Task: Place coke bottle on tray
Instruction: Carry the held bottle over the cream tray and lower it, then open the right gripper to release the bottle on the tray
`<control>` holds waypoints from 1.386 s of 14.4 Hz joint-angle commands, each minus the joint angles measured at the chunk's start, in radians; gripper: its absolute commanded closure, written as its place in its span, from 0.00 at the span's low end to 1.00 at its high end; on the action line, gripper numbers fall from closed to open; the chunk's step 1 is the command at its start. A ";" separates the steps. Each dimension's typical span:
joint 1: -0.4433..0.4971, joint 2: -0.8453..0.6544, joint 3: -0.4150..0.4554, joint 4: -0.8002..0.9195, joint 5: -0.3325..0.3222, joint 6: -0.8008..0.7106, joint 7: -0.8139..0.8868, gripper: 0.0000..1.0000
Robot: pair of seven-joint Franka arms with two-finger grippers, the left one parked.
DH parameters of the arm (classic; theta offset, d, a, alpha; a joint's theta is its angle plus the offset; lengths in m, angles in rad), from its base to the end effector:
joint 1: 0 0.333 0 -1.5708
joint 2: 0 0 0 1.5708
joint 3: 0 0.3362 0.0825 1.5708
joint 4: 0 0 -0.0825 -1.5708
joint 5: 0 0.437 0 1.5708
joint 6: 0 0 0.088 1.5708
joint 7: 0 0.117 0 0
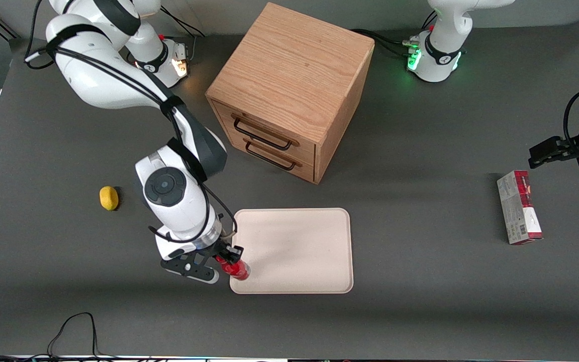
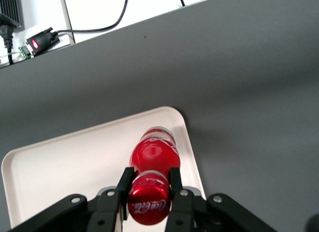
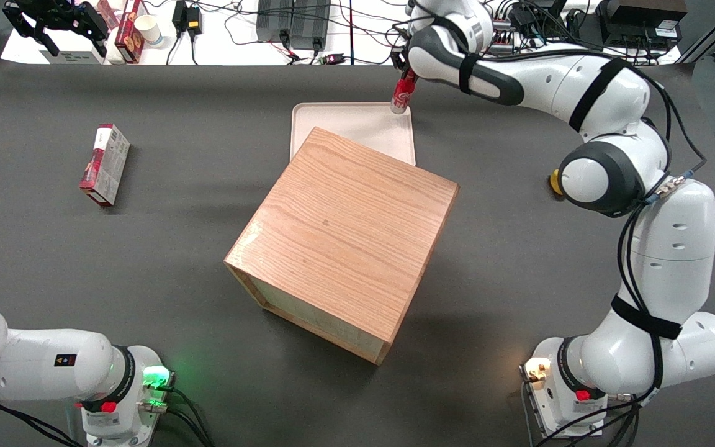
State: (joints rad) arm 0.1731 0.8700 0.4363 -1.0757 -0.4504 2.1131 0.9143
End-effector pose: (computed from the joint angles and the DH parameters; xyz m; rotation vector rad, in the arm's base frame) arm 0.7771 0.3588 0.3410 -2.9988 0.4484 -0.3610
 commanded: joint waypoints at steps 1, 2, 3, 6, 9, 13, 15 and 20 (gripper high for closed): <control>0.009 -0.016 -0.014 -0.030 -0.025 0.044 0.024 1.00; 0.009 -0.014 -0.016 -0.042 -0.025 0.051 0.024 1.00; 0.009 -0.014 -0.017 -0.061 -0.025 0.067 0.024 1.00; 0.012 -0.011 -0.036 -0.090 -0.025 0.117 0.024 1.00; 0.012 -0.008 -0.039 -0.093 -0.027 0.120 0.027 0.01; 0.020 -0.023 -0.057 -0.090 -0.027 0.128 0.023 0.00; 0.019 -0.060 -0.060 -0.093 -0.017 0.096 0.020 0.00; 0.000 -0.347 -0.172 -0.229 0.276 -0.160 -0.283 0.00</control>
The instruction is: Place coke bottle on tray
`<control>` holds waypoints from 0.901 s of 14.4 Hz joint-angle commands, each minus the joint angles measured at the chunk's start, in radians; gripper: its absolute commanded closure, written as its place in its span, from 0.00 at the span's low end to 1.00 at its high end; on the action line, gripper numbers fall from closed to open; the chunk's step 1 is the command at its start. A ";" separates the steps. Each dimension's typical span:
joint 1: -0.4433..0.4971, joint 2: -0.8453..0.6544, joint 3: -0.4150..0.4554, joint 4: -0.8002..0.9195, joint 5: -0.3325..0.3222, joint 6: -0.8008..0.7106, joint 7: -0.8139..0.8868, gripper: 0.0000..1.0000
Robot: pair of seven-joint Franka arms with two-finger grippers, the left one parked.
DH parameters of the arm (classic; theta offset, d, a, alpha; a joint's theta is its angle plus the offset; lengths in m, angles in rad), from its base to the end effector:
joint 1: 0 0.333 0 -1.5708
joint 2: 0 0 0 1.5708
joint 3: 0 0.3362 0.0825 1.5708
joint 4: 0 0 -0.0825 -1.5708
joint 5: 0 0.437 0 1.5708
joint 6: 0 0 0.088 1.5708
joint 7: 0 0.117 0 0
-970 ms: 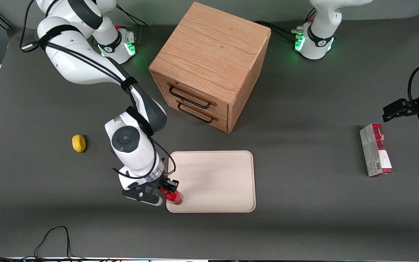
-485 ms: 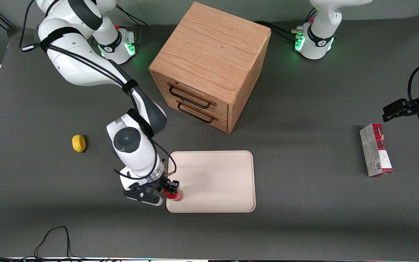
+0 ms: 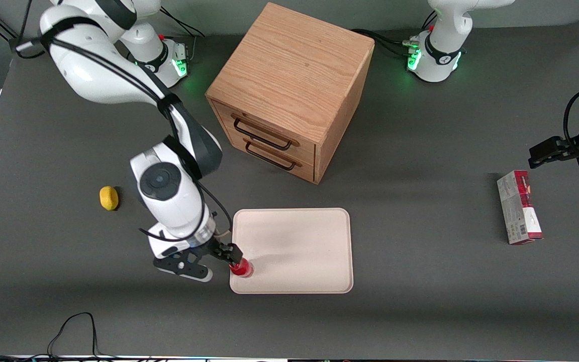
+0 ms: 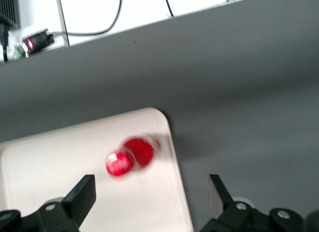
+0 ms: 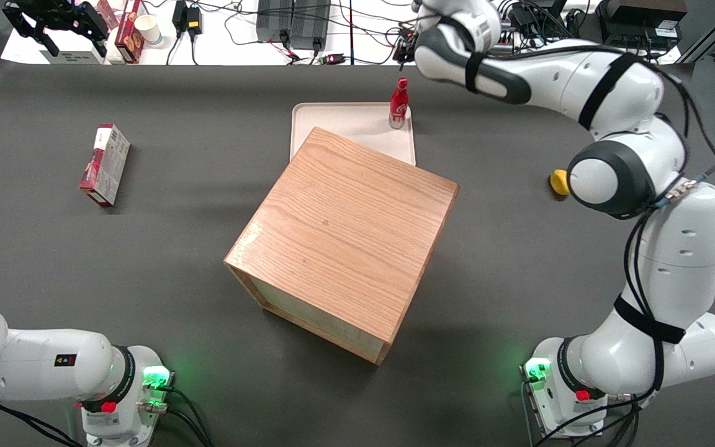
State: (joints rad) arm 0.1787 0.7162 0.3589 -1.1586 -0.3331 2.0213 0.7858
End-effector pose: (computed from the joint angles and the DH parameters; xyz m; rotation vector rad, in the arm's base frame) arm 0.7608 0.3288 0.4008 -3.0603 0.3611 -0.3098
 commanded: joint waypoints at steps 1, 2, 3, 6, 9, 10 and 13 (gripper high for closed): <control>-0.007 -0.296 -0.153 -0.244 0.249 -0.073 -0.251 0.00; -0.011 -0.389 -0.196 -0.330 0.302 -0.082 -0.340 0.00; -0.022 -0.458 -0.225 -0.386 0.313 -0.119 -0.420 0.00; -0.066 -0.567 -0.271 -0.424 0.315 -0.301 -0.564 0.00; -0.114 -0.743 -0.322 -0.579 0.319 -0.331 -0.654 0.00; -0.120 -0.789 -0.342 -0.622 0.319 -0.329 -0.655 0.00; -0.136 -0.876 -0.365 -0.688 0.342 -0.332 -0.655 0.00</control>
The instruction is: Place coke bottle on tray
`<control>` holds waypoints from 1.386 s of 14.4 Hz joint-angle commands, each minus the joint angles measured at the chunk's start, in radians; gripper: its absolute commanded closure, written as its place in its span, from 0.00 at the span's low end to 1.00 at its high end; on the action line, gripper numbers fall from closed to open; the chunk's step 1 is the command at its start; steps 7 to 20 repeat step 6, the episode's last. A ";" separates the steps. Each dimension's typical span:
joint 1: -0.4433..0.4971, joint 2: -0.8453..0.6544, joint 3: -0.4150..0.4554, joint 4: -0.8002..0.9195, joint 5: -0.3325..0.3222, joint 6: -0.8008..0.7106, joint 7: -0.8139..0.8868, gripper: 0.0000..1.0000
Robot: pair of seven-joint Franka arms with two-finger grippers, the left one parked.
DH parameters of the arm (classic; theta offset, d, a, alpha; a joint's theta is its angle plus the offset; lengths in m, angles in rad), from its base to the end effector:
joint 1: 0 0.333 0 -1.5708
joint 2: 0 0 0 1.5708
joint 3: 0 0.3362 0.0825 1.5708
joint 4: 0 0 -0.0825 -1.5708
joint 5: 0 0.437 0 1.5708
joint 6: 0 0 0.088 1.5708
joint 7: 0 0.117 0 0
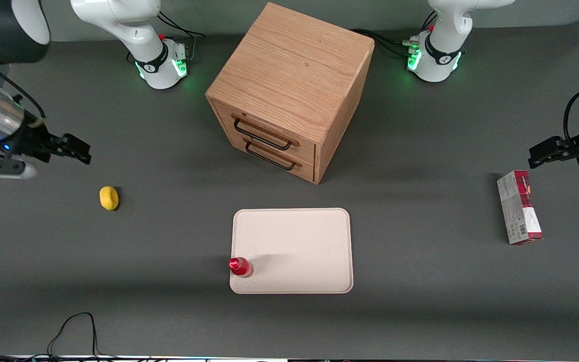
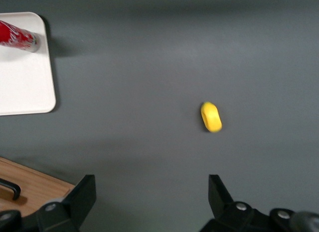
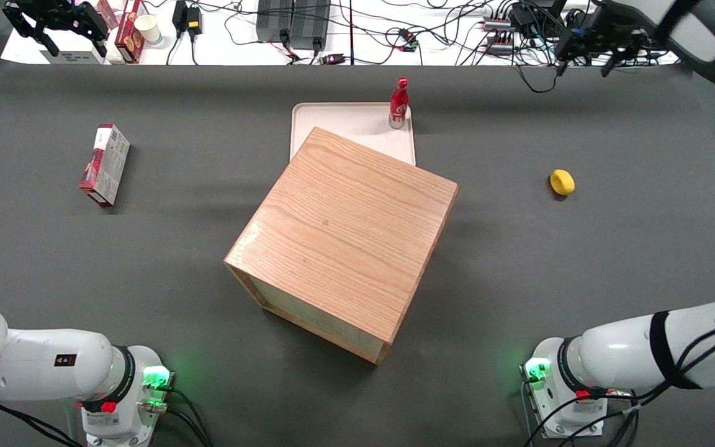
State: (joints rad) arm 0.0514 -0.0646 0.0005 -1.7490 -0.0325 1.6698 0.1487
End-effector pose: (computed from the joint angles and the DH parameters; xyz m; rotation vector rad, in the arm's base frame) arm 0.5898 0.0271 0.5880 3.1045 -0.1450 -0.0175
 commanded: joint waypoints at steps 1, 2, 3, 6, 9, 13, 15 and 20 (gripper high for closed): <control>-0.018 -0.104 -0.007 -0.103 0.054 0.019 -0.018 0.00; -0.022 -0.109 -0.008 -0.106 0.060 0.016 -0.017 0.00; -0.024 -0.112 -0.008 -0.104 0.060 0.015 -0.017 0.00; -0.027 -0.113 -0.013 -0.103 0.060 0.014 -0.017 0.00; -0.027 -0.113 -0.013 -0.103 0.060 0.014 -0.017 0.00; -0.027 -0.113 -0.013 -0.103 0.060 0.014 -0.017 0.00; -0.027 -0.113 -0.013 -0.103 0.060 0.014 -0.017 0.00; -0.027 -0.113 -0.013 -0.103 0.060 0.014 -0.017 0.00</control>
